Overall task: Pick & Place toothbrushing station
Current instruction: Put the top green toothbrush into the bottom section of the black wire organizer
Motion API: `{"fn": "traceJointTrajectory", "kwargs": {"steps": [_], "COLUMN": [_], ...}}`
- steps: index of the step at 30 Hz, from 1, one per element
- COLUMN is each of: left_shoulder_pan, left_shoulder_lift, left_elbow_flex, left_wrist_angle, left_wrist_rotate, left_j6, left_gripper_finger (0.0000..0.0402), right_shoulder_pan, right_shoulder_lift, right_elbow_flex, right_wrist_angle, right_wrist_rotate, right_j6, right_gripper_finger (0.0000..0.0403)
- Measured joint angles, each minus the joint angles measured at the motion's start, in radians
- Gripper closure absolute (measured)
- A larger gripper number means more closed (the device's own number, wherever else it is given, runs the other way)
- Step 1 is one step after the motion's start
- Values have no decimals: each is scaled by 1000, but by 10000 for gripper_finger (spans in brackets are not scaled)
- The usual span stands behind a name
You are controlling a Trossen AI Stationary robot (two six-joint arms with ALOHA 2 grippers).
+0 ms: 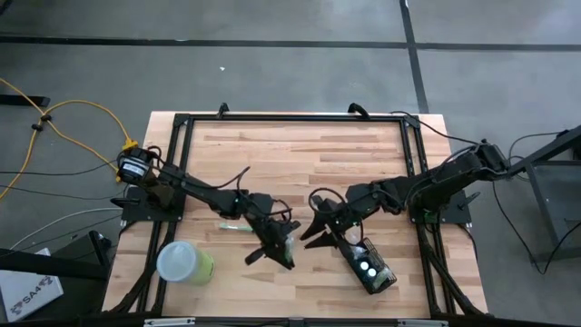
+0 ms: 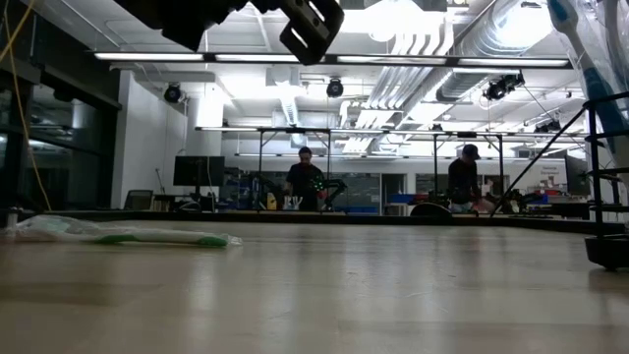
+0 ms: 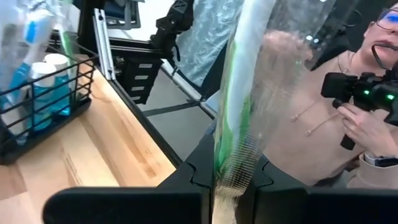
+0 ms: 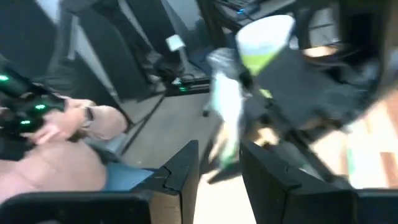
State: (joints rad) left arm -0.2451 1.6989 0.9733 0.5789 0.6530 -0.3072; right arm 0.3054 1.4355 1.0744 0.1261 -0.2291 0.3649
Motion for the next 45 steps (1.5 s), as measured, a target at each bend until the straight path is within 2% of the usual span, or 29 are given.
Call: {"fn": "traceJointTrajectory", "kwargs": {"steps": [11, 20, 28, 45], "left_shoulder_pan": [-7, 2, 9, 10], "left_shoulder_lift": [0, 0, 0, 0], "left_elbow_flex": [0, 0, 0, 0], "left_wrist_angle": [3, 28, 35, 36], "left_wrist_rotate": [-32, -52, -91, -251], "left_j6": [3, 2, 2, 2], "left_gripper_finger": [384, 384, 384, 385], "right_shoulder_pan": [8, 2, -1, -1], "right_shoulder_lift": [9, 12, 28, 28], "right_elbow_flex": [-2, -1, -1, -1], "right_wrist_angle": [-26, -42, -35, 13], "right_wrist_rotate": [92, 96, 93, 121], "right_j6": [-55, -55, -59, -83], "right_gripper_finger": [284, 260, 258, 260]}}
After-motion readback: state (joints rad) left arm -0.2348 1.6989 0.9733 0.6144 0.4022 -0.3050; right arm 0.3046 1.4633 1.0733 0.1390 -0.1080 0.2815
